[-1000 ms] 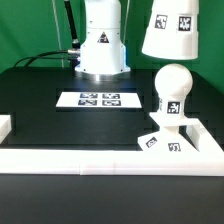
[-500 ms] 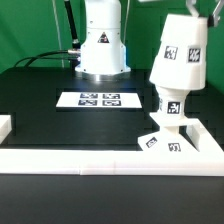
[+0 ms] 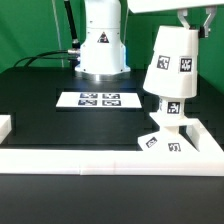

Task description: Assemble lamp

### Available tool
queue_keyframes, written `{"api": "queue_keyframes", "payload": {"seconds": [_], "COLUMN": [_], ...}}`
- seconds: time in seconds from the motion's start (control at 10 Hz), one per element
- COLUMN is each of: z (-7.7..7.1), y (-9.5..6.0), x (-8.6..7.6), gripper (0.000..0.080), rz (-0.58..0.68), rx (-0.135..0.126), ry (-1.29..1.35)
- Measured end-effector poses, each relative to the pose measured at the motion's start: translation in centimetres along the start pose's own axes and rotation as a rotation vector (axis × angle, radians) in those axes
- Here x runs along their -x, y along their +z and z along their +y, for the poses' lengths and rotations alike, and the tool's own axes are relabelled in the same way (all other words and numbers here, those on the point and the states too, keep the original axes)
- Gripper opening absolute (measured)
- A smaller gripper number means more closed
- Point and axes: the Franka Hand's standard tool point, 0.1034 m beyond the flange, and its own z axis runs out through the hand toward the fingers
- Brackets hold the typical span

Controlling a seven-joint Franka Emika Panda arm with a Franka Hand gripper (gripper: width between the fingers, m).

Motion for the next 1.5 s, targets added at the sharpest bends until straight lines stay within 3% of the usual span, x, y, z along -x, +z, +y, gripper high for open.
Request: {"api": "queue_keyframes", "payload": {"seconds": [0.2, 0.7, 1.1, 1.3, 1.4, 1.5], "z": [0.5, 0.3, 0.0, -0.2, -0.3, -0.4], "y": [1.2, 4.0, 4.0, 3.8, 3.6, 3.3], "x": [-0.4, -0.9, -1.2, -1.2, -1.1, -1.0], "gripper": [0.0047, 0.0047, 0.0047, 0.0286, 0.0286, 0.0471], "rz": [0.014, 0.023, 0.039, 0.042, 0.042, 0.042], "rx": [-0.002, 0.007, 0.004, 0.002, 0.001, -0.001], "ry": [-0.009, -0.011, -0.015, -0.012, -0.005, -0.003]}}
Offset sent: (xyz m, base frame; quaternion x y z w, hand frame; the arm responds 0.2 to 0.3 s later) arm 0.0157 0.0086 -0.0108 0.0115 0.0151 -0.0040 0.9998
